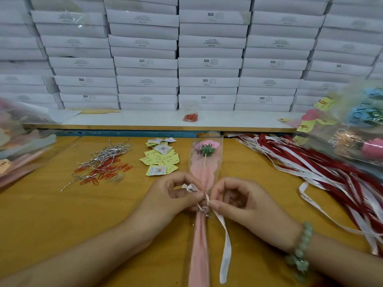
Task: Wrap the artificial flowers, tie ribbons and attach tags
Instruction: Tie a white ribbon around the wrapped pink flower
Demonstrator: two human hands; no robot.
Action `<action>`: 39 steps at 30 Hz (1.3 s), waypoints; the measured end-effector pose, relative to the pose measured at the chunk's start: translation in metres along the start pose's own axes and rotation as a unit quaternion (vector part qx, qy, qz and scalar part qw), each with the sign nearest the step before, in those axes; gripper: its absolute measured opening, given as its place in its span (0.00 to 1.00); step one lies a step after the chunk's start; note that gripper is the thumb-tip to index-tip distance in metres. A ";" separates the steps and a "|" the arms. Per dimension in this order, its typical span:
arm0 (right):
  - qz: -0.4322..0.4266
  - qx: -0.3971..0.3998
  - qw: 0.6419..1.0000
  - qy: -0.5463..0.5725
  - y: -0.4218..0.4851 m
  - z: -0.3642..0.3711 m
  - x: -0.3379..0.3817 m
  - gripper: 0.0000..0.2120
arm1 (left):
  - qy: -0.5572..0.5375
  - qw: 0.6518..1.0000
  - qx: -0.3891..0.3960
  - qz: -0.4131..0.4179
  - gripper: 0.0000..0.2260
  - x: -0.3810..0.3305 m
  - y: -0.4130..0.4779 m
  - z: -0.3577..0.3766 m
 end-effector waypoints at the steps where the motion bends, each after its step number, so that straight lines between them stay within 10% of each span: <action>1: 0.000 0.005 1.000 -0.015 0.000 0.001 0.000 0.03 | 0.001 1.000 0.002 0.003 0.03 0.000 0.000 0.000; 27: -0.021 -0.001 0.994 -0.106 -0.003 0.005 -0.002 0.10 | 0.143 0.984 0.017 0.100 0.07 -0.011 -0.006 0.004; 39: 0.052 -0.010 0.996 0.065 0.003 -0.005 -0.009 0.04 | 0.200 0.973 -0.009 0.119 0.10 -0.011 -0.005 0.003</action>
Point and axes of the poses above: each hand's wrist, its own y-axis towards the middle knuckle, its own z-axis out of the palm, x = y × z, the point moved 2 cm from there along y, towards the middle knuckle, and after that the axes turned 13 degrees about y, right-handed, at the moved point
